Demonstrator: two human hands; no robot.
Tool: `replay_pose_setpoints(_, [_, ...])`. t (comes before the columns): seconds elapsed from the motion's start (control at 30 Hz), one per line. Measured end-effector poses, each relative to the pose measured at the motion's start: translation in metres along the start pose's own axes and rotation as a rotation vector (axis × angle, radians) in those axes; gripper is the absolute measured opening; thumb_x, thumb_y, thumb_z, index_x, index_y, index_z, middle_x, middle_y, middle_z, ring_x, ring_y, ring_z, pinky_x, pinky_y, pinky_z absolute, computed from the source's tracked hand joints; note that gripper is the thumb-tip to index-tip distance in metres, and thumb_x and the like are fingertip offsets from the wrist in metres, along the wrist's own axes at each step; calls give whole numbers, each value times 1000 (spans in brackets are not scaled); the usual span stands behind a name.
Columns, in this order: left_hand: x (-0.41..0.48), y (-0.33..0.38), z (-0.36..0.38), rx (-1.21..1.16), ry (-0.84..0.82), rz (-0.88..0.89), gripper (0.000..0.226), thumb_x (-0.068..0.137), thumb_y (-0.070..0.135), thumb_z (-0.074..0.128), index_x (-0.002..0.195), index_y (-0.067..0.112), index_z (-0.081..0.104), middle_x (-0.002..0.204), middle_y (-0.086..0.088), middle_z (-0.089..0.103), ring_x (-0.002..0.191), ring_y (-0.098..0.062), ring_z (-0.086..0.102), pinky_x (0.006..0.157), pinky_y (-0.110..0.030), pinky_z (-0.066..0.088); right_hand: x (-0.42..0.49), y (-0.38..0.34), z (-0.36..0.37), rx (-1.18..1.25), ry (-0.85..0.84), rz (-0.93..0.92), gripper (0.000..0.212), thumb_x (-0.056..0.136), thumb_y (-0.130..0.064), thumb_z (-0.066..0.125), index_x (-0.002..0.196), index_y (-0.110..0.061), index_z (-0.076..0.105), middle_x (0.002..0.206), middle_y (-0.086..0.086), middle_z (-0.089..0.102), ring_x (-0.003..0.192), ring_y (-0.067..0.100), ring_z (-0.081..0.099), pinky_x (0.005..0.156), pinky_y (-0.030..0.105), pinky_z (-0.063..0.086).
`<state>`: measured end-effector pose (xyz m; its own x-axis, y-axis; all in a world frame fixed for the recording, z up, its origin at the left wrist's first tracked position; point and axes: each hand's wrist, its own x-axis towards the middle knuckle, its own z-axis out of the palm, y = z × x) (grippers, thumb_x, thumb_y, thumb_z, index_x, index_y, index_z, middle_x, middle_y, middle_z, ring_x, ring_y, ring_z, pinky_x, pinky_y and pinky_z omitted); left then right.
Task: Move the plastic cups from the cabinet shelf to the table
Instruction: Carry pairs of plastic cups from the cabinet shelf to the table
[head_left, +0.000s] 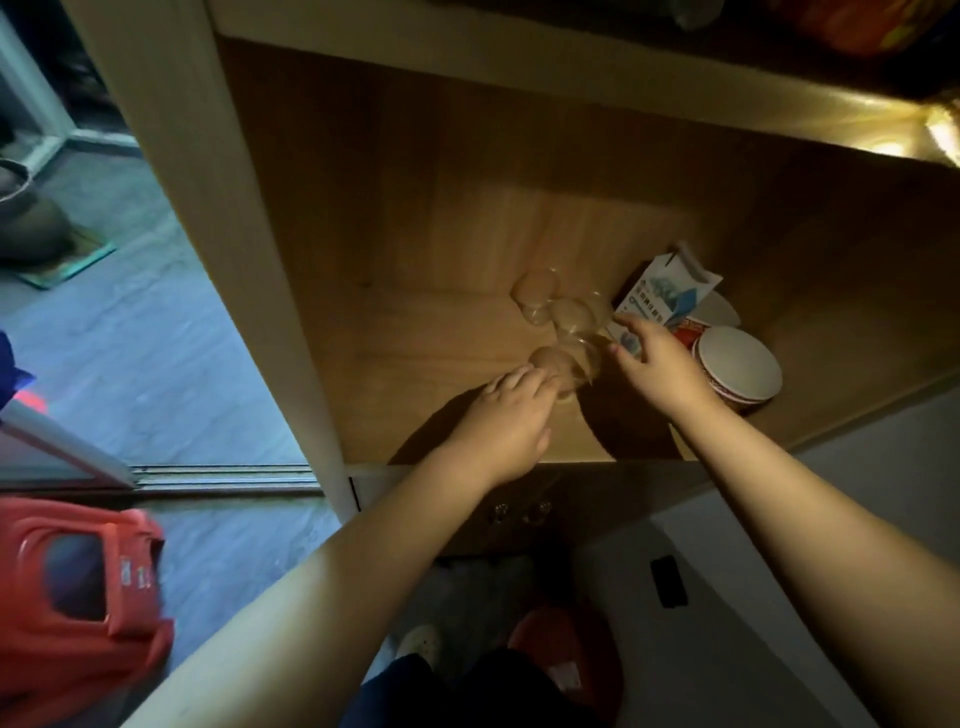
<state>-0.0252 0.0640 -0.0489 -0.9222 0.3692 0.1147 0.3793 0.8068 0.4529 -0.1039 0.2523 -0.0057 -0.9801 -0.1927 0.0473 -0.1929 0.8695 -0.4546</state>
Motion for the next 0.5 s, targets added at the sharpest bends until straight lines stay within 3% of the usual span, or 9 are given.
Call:
replay_pose_setpoints(0.23, [25, 14, 13, 1, -49, 11, 66, 90, 14, 48, 146, 12, 15, 156, -10, 11, 143, -22, 3, 116, -38, 5, 34, 23, 4, -163, -88, -106, 44, 88, -11, 58, 131, -14, 47, 131, 11, 53, 117, 23, 52, 92, 32, 41])
replay_pose_setpoints(0.5, [48, 17, 17, 31, 31, 17, 58, 88, 11, 50, 141, 9, 28, 150, -12, 29, 140, -26, 19, 116, -38, 15, 54, 20, 12, -157, -73, -225, 33, 87, -8, 57, 120, -11, 58, 120, 12, 59, 108, 25, 56, 92, 35, 44])
